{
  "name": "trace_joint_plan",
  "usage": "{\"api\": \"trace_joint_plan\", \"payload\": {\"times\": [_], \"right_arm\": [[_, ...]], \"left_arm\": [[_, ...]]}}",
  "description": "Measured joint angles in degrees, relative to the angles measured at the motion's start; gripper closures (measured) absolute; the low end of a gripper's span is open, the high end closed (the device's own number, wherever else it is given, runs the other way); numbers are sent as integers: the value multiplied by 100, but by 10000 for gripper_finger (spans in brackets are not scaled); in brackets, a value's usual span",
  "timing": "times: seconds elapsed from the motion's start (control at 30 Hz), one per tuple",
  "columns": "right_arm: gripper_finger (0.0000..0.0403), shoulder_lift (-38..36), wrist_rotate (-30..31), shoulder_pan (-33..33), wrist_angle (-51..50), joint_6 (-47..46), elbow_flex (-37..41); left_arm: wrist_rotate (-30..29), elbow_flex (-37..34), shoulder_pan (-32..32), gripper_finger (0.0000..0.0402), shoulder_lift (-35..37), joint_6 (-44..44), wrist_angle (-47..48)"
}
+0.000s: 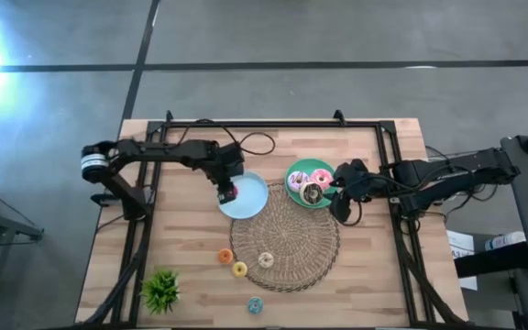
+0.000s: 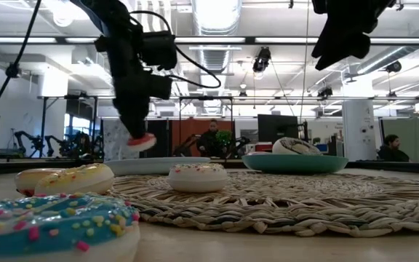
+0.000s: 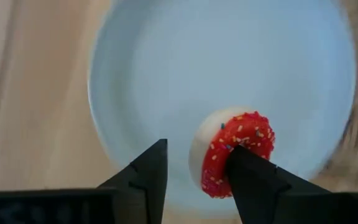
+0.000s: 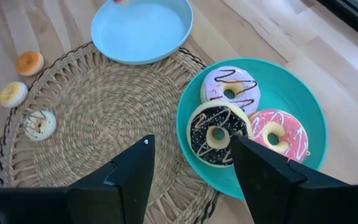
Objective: Pick & Place donuts
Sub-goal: Put the small red donut on the blue plate, then put the small orange donut on the blue plate
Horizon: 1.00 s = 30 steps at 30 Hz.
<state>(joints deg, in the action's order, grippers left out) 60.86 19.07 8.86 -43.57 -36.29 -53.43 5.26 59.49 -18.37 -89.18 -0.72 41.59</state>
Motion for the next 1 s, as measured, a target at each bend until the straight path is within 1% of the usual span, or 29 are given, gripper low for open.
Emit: {"api": "trace_joint_plan", "payload": {"times": [0.03,0.07,0.1,0.13,0.17,0.23,0.3,0.4,0.53,0.6,0.63,0.7,0.77,0.8,0.9,0.97,1.0], "right_arm": [[200,1,0,0,32,3,0],[200,2,0,0,64,4,0],[200,2,1,0,88,-2,0],[200,3,0,0,94,-30,0],[200,5,-4,0,97,-44,0],[200,4,-35,0,105,-49,0],[200,7,-52,0,117,-89,0],[200,7,-80,0,208,-106,0],[200,7,-92,0,239,-112,0],[200,7,-97,0,238,-122,0],[200,7,-105,0,238,-125,0],[200,7,-109,0,234,-125,0],[200,7,-109,0,232,-121,0],[200,7,-109,0,228,-108,0],[200,7,-109,0,221,-80,24],[200,7,-108,0,219,-74,43],[200,7,-107,0,219,-65,49]], "left_arm": [[78,-8,-4,269,-19,-75,-207],[142,-6,-10,269,-20,80,-215],[-15,-8,-10,269,2,184,-132],[-279,-41,-2,269,30,25,-160],[-383,-39,14,269,39,-112,-267],[-479,-44,62,268,42,99,-275],[-643,-67,100,265,50,95,-259],[-707,-73,163,253,28,142,-199],[-1244,-78,195,240,119,281,308],[-1236,-67,205,239,292,175,483],[-1100,-67,236,239,403,84,546],[-512,-104,394,239,682,-5,607],[23,-177,777,239,976,-88,560],[72,-231,1061,239,1091,-94,542],[-77,-524,2137,240,1248,-94,324],[-186,-753,2872,241,1220,-285,-151],[-376,-847,3228,241,1190,-410,-461]]}}
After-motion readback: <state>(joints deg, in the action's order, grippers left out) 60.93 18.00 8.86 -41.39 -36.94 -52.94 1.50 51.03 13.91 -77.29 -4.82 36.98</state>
